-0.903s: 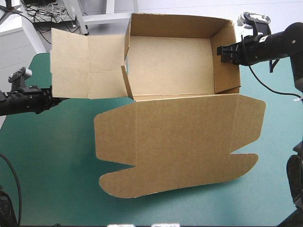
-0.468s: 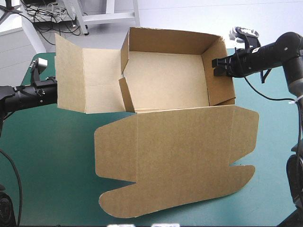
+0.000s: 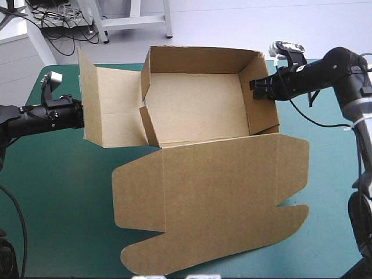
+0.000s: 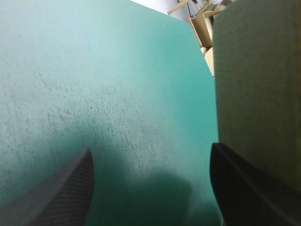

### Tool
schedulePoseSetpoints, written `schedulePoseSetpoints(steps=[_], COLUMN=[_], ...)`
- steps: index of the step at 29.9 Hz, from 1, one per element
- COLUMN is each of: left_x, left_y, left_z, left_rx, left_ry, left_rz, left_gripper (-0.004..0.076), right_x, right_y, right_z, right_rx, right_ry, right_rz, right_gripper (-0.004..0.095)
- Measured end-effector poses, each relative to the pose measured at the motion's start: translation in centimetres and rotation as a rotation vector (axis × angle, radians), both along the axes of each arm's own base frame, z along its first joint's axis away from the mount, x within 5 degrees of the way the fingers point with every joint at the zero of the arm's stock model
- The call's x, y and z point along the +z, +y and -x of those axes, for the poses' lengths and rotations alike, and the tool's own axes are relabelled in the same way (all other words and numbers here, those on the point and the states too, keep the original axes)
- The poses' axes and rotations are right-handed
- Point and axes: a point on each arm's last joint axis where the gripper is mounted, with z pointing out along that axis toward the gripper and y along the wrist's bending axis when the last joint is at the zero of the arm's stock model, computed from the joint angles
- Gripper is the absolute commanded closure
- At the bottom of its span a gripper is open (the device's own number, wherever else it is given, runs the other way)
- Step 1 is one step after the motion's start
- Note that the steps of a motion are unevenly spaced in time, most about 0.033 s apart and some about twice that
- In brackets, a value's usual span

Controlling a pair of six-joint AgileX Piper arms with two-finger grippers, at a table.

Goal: Fold the box

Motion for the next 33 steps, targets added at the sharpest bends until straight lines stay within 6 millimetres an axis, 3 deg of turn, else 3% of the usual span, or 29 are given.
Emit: schedulePoseSetpoints(steps=[8, 18, 26, 33], left_x=[1.2, 2.7, 2.3, 1.9], left_y=[-1.7, -2.1, -1.9, -1.7], left_z=[1.3, 3.2, 3.5, 3.6], left_rx=[-0.055, -0.067, -0.066, -0.052], left_ry=[-0.043, -0.099, -0.079, -0.046], left_rz=[-0.014, -0.057, -0.121, -0.169], left_gripper=[0.0232, 0.0232, 0.0234, 0.0234], right_x=[-1.8, -4.1, -3.9, -3.8], right_y=[3.1, 6.4, 10.1, 11.9], right_z=[-1.4, -2.6, -2.0, -1.7], right_rx=[0.016, 0.037, 0.085, 0.094], right_ry=[-0.014, -0.009, -0.077, -0.141], right_rz=[0.034, 0.022, -0.008, 0.016], right_gripper=[0.0913, 0.0913, 0.0913, 0.0912])
